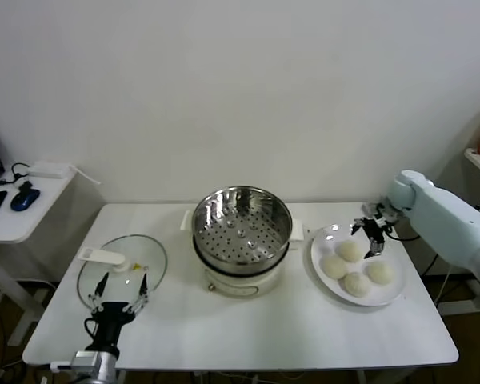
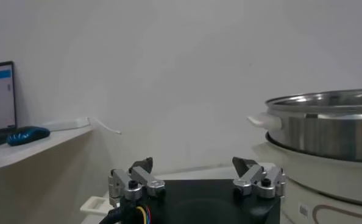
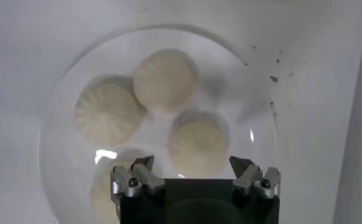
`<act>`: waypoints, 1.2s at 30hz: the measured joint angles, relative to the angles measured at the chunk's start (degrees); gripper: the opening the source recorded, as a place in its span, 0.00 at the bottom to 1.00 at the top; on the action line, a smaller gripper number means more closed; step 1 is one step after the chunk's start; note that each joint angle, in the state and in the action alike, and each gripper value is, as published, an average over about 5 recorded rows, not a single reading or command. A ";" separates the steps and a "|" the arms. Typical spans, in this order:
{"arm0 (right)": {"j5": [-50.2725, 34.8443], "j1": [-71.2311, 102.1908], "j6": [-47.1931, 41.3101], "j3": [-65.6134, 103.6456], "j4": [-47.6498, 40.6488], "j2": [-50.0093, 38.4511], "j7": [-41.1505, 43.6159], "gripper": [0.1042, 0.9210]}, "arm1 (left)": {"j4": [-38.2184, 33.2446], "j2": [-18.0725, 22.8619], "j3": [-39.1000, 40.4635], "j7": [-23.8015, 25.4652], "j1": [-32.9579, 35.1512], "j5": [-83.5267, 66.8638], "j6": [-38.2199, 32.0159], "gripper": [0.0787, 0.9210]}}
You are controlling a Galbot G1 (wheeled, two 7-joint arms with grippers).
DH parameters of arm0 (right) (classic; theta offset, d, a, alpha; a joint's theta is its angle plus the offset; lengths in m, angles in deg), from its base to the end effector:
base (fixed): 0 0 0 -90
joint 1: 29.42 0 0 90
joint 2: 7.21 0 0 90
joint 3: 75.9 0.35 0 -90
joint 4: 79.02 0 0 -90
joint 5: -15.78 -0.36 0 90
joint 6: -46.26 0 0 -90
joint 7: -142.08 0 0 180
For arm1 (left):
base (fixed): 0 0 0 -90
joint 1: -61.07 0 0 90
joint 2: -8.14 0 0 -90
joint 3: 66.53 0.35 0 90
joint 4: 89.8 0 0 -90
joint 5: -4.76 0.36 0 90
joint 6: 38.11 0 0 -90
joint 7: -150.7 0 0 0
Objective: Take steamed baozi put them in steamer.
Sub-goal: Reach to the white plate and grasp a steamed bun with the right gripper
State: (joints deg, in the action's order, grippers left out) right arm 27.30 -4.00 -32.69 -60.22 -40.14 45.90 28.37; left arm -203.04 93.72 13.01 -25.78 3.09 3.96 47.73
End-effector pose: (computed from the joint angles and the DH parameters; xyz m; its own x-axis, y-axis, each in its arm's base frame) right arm 0.5994 -0.2043 -0.2173 -0.1319 -0.0988 0.9863 -0.9718 -0.1831 -0.1483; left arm 0.1683 0.0759 -0.3443 -0.9952 -0.0657 0.0721 -0.0549 0.9882 0.1427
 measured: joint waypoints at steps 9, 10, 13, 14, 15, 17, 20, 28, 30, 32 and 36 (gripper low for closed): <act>3.66 1.84 0.68 3.45 -3.47 2.49 -1.37 0.88 | 0.43 0.00 -0.04 -0.02 -0.01 0.02 -0.07 0.88; 4.02 2.01 0.73 3.82 -3.83 2.75 -1.47 0.88 | 0.47 0.00 -0.04 -0.02 0.00 0.03 -0.09 0.88; 5.04 2.52 0.85 4.88 -4.79 3.45 -1.67 0.88 | 0.59 0.00 -0.04 -0.03 0.01 0.04 -0.14 0.88; 5.36 2.68 0.87 5.24 -5.08 3.68 -1.72 0.88 | 0.63 0.00 -0.04 -0.03 0.01 0.04 -0.15 0.88; 5.65 2.82 0.89 5.58 -5.35 3.87 -1.77 0.88 | 0.67 0.00 -0.04 -0.04 0.02 0.05 -0.17 0.88; 6.19 3.11 0.93 6.23 -5.87 4.26 -1.88 0.88 | 0.73 0.00 -0.04 -0.04 0.06 0.05 -0.22 0.88; 6.78 3.46 0.98 7.11 -6.46 4.72 -1.97 0.88 | 0.80 0.00 -0.03 -0.04 0.12 0.06 -0.29 0.88; 7.64 3.99 1.03 8.73 -7.36 5.34 -2.10 0.79 | 0.83 0.02 0.04 -0.04 0.26 0.09 -0.42 0.88; 7.77 4.10 1.04 9.03 -7.50 5.40 -2.13 0.76 | 0.86 0.03 0.06 -0.04 0.28 0.10 -0.45 0.88; 7.91 4.23 1.04 9.32 -7.58 5.43 -2.15 0.75 | 0.92 0.03 0.07 -0.04 0.31 0.10 -0.47 0.88; 8.10 4.39 1.02 9.78 -7.58 5.46 -2.15 0.74 | 0.99 0.04 0.08 -0.04 0.36 0.11 -0.51 0.88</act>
State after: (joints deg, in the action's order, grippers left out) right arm 35.41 0.40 -31.67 -50.44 -47.72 51.35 26.21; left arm -202.05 93.76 13.09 -25.82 3.45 4.07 47.22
